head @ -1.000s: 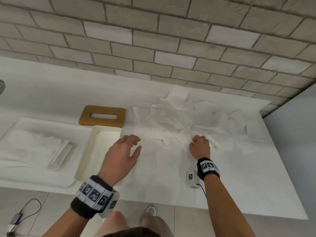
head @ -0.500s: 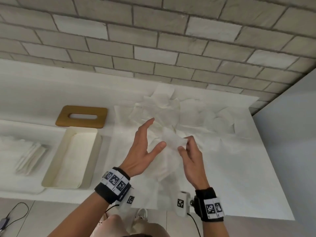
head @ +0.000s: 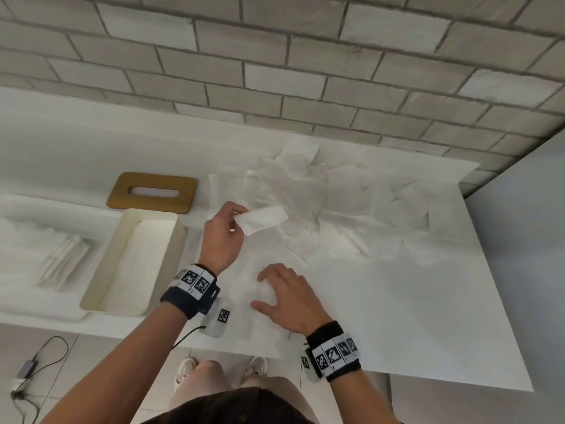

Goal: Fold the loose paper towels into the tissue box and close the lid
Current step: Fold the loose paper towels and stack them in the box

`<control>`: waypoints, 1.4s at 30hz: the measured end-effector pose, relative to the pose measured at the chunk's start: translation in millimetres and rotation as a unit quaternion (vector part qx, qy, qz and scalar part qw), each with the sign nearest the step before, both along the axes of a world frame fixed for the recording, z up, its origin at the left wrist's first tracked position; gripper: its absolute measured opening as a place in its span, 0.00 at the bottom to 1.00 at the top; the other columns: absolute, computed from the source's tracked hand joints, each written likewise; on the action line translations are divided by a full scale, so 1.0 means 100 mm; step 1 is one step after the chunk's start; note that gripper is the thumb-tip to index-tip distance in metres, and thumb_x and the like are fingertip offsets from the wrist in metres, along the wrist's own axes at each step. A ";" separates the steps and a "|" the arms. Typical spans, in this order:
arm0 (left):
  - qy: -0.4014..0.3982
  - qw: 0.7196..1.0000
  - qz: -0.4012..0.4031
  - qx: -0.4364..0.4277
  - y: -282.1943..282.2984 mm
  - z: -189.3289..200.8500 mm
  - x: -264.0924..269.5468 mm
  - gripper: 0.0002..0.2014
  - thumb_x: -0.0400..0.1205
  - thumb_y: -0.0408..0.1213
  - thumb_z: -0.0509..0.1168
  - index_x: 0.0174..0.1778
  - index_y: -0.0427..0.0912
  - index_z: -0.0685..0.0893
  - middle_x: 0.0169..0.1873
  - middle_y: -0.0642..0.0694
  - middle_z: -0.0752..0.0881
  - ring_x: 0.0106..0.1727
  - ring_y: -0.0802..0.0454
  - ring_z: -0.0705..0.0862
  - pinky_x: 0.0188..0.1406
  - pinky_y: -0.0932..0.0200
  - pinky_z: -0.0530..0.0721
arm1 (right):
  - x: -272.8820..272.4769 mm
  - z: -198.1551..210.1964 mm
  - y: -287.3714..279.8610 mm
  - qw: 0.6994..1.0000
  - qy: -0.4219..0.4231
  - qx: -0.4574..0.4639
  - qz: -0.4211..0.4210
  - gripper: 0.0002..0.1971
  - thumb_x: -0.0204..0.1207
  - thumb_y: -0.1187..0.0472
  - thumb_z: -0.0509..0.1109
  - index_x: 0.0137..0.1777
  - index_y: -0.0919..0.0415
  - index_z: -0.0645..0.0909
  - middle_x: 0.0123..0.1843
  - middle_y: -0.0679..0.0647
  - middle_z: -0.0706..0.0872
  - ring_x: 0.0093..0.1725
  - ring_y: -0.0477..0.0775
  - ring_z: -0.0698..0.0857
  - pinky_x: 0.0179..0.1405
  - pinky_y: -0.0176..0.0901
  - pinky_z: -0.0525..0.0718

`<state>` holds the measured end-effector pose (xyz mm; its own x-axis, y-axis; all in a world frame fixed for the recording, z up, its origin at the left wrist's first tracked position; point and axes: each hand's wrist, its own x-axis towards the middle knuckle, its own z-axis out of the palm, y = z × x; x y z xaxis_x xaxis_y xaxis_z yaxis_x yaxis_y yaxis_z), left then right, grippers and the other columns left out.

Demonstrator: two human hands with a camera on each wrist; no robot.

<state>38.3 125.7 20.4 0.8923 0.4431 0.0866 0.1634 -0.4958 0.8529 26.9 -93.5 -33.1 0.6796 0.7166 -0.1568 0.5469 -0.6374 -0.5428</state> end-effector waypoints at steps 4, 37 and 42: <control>-0.048 0.998 0.025 -0.030 0.19 0.30 -0.06 0.14 0.81 0.19 0.68 0.56 0.43 0.84 0.46 0.53 0.90 0.45 0.68 0.89 0.40 0.69 0.83 | 0.06 -0.12 -0.09 0.999 0.043 -0.024 0.004 0.33 0.78 0.40 0.74 0.83 0.41 0.71 0.83 0.46 0.66 0.79 0.49 0.70 0.79 0.50 0.72; 0.007 0.915 -0.028 -0.403 -0.01 0.59 -0.51 0.17 0.95 0.41 0.60 0.52 0.46 0.95 0.55 0.41 0.94 0.58 0.40 0.90 0.57 0.46 0.83 | 0.06 1.54 0.11 0.888 0.133 0.398 -0.186 0.10 0.86 0.61 0.79 0.60 0.51 0.82 0.54 0.50 0.93 0.56 0.52 0.94 0.56 0.43 0.87; -0.010 0.904 -0.046 -0.424 0.01 0.68 -0.61 0.19 0.93 0.45 0.60 0.66 0.37 0.90 0.59 0.35 0.90 0.58 0.34 0.84 0.60 0.35 0.77 | 0.08 1.46 0.52 0.872 0.062 0.410 -0.259 0.08 0.86 0.60 0.78 0.60 0.51 0.83 0.55 0.46 0.95 0.54 0.48 0.95 0.54 0.37 0.89</control>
